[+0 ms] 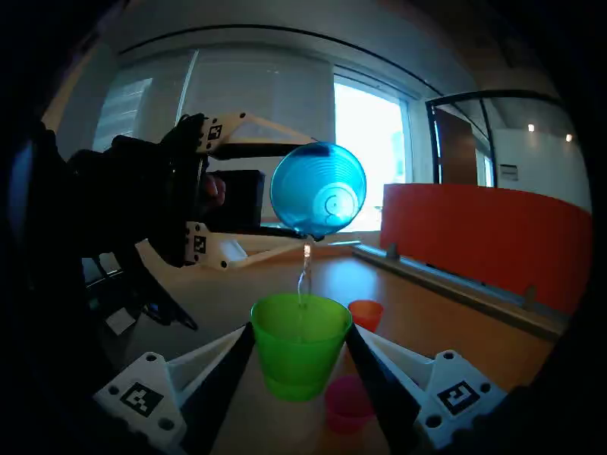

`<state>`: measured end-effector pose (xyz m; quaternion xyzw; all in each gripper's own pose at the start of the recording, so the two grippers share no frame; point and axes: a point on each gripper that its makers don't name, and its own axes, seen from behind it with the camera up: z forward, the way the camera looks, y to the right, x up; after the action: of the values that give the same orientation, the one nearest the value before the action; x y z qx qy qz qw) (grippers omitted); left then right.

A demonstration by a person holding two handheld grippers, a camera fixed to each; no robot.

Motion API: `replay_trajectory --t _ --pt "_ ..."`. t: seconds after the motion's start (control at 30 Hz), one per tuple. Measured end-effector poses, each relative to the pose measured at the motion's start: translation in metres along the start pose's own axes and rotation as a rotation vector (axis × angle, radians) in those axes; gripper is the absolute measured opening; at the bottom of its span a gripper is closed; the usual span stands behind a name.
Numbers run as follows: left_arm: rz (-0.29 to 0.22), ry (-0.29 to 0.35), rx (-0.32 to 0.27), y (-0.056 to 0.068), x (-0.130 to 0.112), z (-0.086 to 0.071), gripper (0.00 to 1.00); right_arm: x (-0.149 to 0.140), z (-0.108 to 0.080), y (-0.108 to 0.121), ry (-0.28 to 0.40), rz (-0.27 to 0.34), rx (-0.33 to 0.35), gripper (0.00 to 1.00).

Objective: Pour water

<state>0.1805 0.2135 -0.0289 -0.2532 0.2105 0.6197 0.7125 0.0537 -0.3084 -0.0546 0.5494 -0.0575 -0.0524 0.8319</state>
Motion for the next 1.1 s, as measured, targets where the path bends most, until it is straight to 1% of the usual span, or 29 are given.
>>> replay_trajectory --t 0.97,1.1 --pt "0.106 0.015 0.038 -0.0062 0.0089 -0.002 0.84 -0.0011 0.0004 -0.0003 0.0 -0.001 0.0 0.9" --pt "0.114 0.018 0.041 -0.0066 0.0096 -0.0016 0.84 -0.0026 0.0005 -0.0008 -0.002 -0.002 0.001 0.9"
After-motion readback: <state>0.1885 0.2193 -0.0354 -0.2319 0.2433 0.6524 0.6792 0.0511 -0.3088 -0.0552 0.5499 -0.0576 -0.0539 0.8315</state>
